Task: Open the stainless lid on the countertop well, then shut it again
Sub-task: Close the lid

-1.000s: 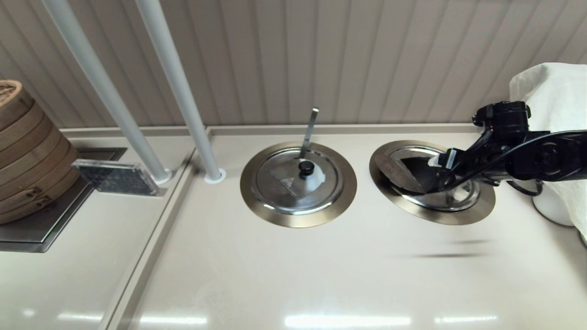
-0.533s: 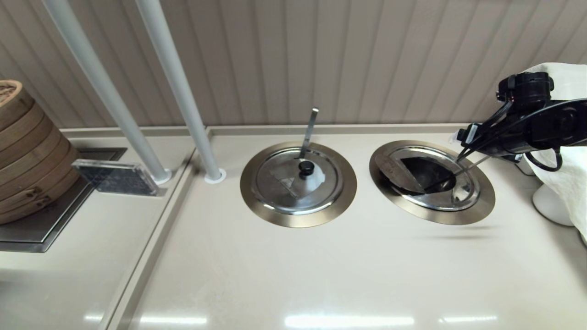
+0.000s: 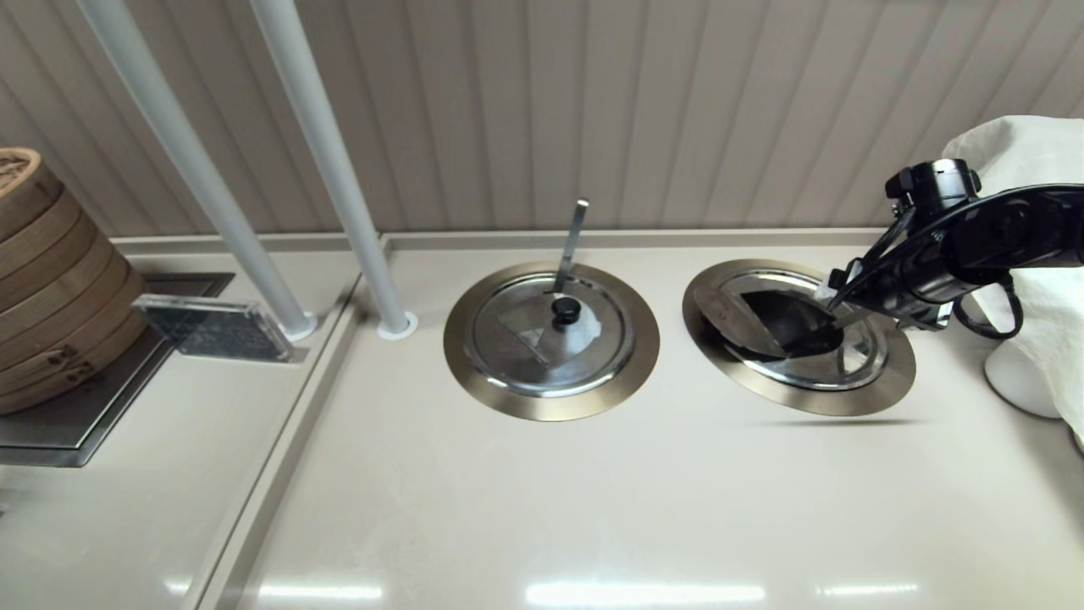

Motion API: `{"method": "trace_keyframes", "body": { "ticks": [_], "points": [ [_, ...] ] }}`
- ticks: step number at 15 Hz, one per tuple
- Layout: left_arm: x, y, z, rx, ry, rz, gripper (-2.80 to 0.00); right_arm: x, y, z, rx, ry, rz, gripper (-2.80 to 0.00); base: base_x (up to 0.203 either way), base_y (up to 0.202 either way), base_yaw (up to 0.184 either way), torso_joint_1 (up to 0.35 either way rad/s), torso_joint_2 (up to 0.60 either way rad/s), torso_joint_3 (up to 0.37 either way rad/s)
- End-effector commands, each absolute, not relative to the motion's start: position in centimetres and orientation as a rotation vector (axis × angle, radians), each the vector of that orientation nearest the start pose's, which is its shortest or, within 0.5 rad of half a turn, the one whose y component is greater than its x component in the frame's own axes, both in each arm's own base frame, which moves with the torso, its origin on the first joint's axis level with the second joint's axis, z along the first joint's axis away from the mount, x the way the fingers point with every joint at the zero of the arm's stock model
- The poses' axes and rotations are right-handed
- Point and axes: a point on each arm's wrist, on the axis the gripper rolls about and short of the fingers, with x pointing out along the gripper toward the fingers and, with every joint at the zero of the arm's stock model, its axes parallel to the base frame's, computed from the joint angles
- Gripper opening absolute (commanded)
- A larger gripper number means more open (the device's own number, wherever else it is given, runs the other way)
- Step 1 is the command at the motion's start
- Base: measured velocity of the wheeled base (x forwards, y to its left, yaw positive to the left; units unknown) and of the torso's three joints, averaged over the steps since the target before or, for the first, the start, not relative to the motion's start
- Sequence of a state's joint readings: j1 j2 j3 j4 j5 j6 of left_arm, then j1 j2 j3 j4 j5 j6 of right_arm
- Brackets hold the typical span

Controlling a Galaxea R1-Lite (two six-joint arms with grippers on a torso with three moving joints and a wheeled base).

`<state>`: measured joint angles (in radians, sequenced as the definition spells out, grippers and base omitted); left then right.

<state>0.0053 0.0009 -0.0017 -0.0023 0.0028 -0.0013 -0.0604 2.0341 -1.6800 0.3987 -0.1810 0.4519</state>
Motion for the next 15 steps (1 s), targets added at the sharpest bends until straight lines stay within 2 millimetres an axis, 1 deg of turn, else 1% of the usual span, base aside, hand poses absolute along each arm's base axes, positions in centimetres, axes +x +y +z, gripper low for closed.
{"method": "trace_keyframes", "body": {
  "ticks": [1,2,3,4,6,7,8,10,12,14,15],
  "points": [
    [-2.3,0.0,7.6,-0.002,-0.003,0.009,-2.80,36.8,-1.6,22.3,0.393,0.714,-0.344,0.00,0.000,0.000,0.000,0.000,0.00,0.000],
    [-2.3,0.0,7.6,-0.002,-0.003,0.009,-2.80,36.1,-1.5,22.3,0.410,0.773,-0.309,0.00,0.000,0.000,0.000,0.000,0.00,0.000],
    [-2.3,0.0,7.6,-0.002,-0.003,0.009,-2.80,35.8,-1.6,22.2,0.426,0.811,-0.284,0.00,0.000,0.000,0.000,0.000,0.00,0.000],
    [-2.3,0.0,7.6,-0.002,-0.003,0.009,-2.80,35.8,-1.6,21.8,0.449,0.852,-0.244,0.00,0.000,0.000,0.000,0.000,0.00,0.000],
    [-2.3,0.0,7.6,-0.002,-0.003,0.009,-2.80,36.5,-1.5,20.7,0.479,0.904,-0.185,0.00,0.000,0.000,0.000,0.000,0.00,0.000],
    [-2.3,0.0,7.6,-0.002,-0.003,0.009,-2.80,36.6,-1.3,20.8,0.496,0.906,-0.140,0.00,0.000,0.000,0.000,0.000,0.00,0.000],
    [-2.3,0.0,7.6,-0.002,-0.003,0.009,-2.80,36.6,-1.0,21.4,0.517,0.900,-0.084,0.00,0.000,0.000,0.000,0.000,0.00,0.000],
    [-2.3,0.0,7.6,-0.002,-0.003,0.009,-2.80,36.3,-0.2,23.2,0.509,0.852,-0.008,0.00,0.000,0.000,0.000,0.000,0.00,0.000],
    [-2.3,0.0,7.6,-0.002,-0.003,0.009,-2.80,35.3,0.7,25.5,0.435,0.790,0.053,0.00,0.000,0.000,0.000,0.000,0.00,0.000],
    [-2.3,0.0,7.6,-0.002,-0.003,0.009,-2.80,33.7,2.0,27.4,0.349,0.749,0.065,0.00,0.000,0.000,0.000,0.000,0.00,0.000],
    [-2.3,0.0,7.6,-0.002,-0.003,0.009,-2.80,33.0,2.6,27.4,0.274,0.749,0.038,0.00,0.000,0.000,0.000,0.000,0.00,0.000]
  ]
}}
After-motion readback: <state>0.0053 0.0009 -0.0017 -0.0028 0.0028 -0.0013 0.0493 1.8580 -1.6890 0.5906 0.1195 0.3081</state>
